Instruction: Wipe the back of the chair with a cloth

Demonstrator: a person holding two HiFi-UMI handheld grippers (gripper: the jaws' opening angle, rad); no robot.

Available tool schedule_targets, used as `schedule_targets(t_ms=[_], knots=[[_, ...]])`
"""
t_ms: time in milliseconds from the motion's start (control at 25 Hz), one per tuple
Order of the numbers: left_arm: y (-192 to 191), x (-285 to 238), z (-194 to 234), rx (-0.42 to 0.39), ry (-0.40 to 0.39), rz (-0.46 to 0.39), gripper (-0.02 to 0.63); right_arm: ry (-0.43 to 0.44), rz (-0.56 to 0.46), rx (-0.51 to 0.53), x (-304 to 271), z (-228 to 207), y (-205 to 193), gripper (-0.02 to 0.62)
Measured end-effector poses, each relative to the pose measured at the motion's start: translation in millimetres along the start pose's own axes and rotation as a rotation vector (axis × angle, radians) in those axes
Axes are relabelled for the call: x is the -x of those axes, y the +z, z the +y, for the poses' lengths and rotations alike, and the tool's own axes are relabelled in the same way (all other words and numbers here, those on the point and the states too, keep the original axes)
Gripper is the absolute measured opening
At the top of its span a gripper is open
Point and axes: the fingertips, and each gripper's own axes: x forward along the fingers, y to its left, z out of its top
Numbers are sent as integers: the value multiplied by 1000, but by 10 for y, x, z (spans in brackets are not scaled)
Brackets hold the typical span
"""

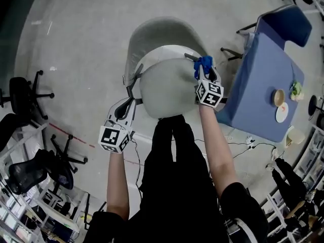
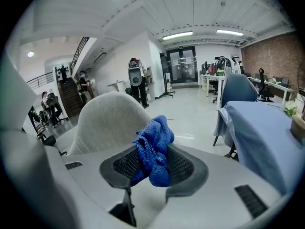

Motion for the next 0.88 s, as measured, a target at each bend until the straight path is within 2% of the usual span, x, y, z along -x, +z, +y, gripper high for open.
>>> schedule_targets(t_ms=[240,400,720,880], knots=[[445,350,-134,-34,-18,-34,35,35,-3,8,672,216,272,172],[611,530,-273,-56,-44,-50,35,54,-22,26,1126,352,427,172],[741,853,-529,-92,-102,-75,35,149,-54,162,1815,779,483,172],[705,1055,-636,-99,-120,-72,35,227,-86,280,2180,1028,559,172]])
